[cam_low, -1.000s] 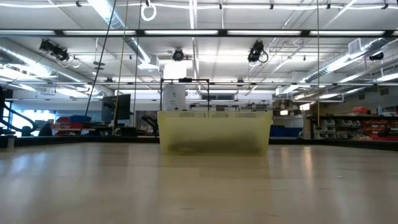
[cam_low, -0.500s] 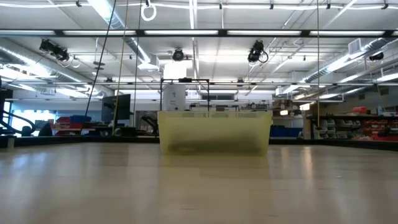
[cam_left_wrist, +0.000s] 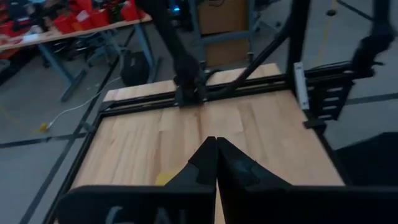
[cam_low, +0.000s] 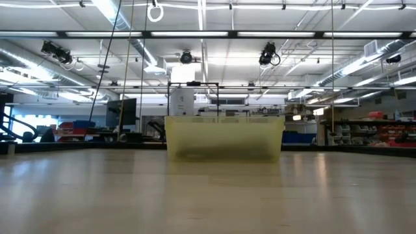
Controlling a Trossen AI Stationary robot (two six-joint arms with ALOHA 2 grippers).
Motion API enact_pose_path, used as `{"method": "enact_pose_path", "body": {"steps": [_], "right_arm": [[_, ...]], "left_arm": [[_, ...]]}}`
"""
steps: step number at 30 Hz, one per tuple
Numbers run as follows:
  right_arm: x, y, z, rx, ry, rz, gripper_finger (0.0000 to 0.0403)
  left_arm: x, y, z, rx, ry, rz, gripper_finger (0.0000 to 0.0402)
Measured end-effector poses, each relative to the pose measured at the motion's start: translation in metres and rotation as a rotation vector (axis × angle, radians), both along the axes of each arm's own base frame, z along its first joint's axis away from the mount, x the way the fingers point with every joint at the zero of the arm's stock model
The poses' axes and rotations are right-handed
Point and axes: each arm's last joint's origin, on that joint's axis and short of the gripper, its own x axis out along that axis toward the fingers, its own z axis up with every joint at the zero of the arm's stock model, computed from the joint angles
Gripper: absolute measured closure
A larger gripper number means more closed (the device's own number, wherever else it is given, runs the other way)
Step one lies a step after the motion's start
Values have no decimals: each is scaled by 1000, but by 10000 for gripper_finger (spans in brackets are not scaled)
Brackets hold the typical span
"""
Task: Pick and place USB-C Cables
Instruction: Return to Home Position
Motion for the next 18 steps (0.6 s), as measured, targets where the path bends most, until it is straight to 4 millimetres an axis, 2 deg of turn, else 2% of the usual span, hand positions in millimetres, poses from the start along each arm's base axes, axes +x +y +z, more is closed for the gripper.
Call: {"method": "enact_pose_path", "body": {"steps": [2,6,11,14,18], "right_arm": [[-3,4,-13,10,-18,17,313],[1,20,-48,-22,-51,130,313],[11,33,-92,-33,-98,321,314],[16,28,-108,-14,-146,381,317],[18,12,-126,10,-197,384,321]], "left_arm": [[1,1,-6,1,-11,31,396],[4,10,-29,1,-34,67,396],[-3,35,-61,-78,-134,58,395],[-12,49,-83,-137,-200,-4,395],[-24,63,-112,-193,-279,-43,395]]}}
